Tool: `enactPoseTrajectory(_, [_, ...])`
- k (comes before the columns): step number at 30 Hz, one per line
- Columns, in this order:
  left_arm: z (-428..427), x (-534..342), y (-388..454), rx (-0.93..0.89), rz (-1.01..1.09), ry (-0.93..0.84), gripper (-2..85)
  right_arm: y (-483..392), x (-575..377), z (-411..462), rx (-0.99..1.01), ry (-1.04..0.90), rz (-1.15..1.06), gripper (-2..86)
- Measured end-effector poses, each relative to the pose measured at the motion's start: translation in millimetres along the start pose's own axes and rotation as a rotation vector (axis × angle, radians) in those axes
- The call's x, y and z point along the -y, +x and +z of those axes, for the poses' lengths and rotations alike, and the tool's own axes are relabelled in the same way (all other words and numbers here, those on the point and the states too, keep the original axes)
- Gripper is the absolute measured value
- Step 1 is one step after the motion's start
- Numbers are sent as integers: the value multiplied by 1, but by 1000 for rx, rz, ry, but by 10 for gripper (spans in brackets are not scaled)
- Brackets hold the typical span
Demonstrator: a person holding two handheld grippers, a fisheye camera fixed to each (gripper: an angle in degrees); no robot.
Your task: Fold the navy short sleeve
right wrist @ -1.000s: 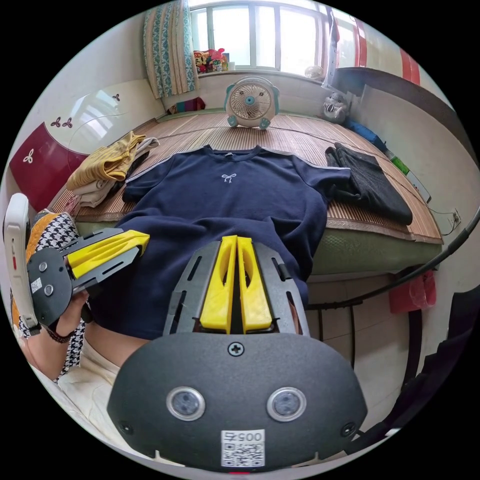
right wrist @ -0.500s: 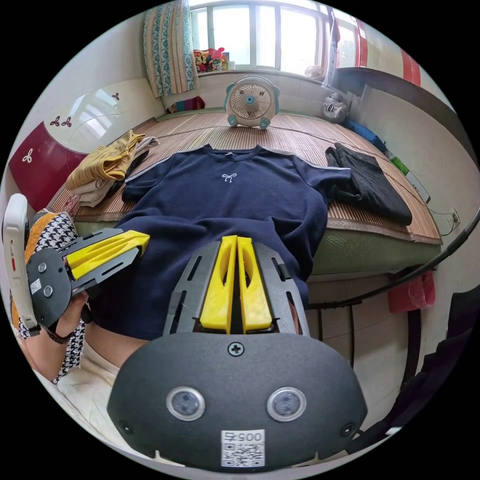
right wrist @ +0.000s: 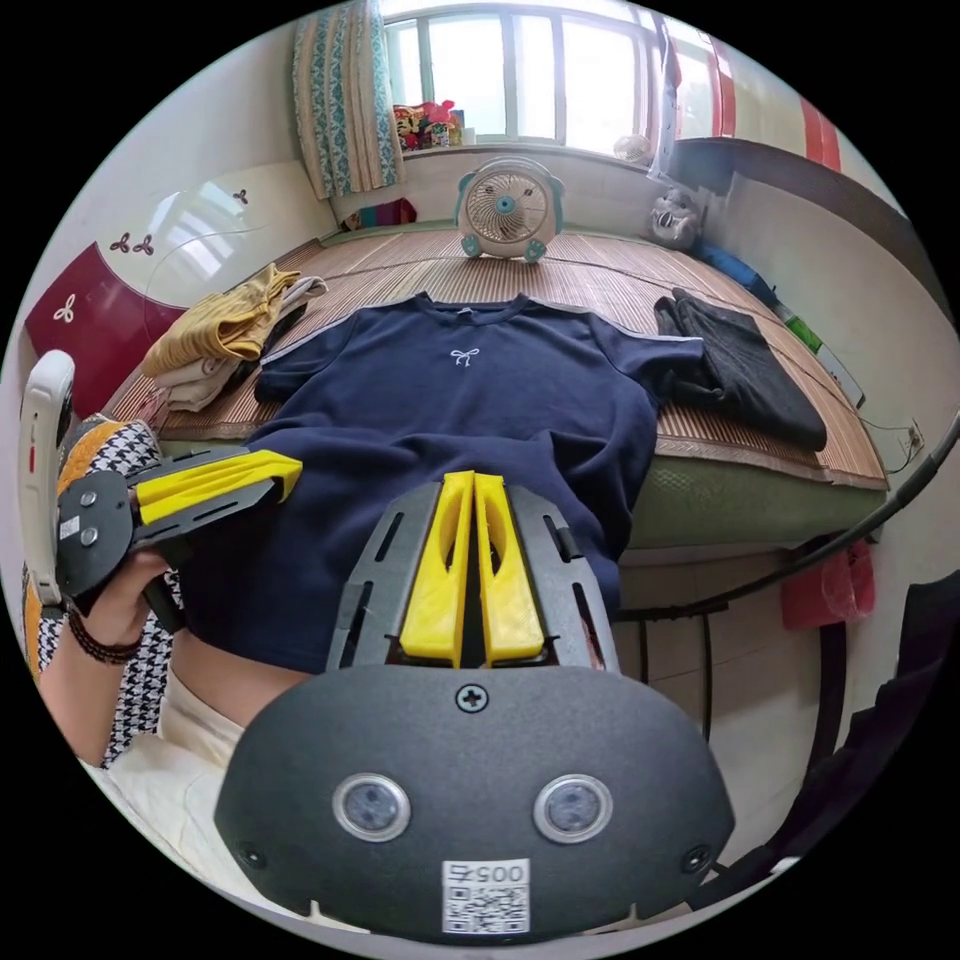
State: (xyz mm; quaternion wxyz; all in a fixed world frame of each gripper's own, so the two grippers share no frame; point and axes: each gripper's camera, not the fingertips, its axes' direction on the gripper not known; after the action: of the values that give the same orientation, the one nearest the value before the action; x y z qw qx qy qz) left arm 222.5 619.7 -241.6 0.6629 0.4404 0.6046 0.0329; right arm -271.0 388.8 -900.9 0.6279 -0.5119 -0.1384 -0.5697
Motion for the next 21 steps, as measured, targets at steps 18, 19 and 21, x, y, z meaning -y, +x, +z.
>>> enactPoseTrajectory(18, [34,-11,-290,-83,-662,261,116,32,-8,2,95,13,43,-12])
enactPoseTrajectory(19, [41,-9,-298,-72,-678,254,118,34,-8,3,97,14,43,-12])
enactPoseTrajectory(21, [66,-2,-326,-56,-735,226,123,37,-8,4,106,14,48,-12])
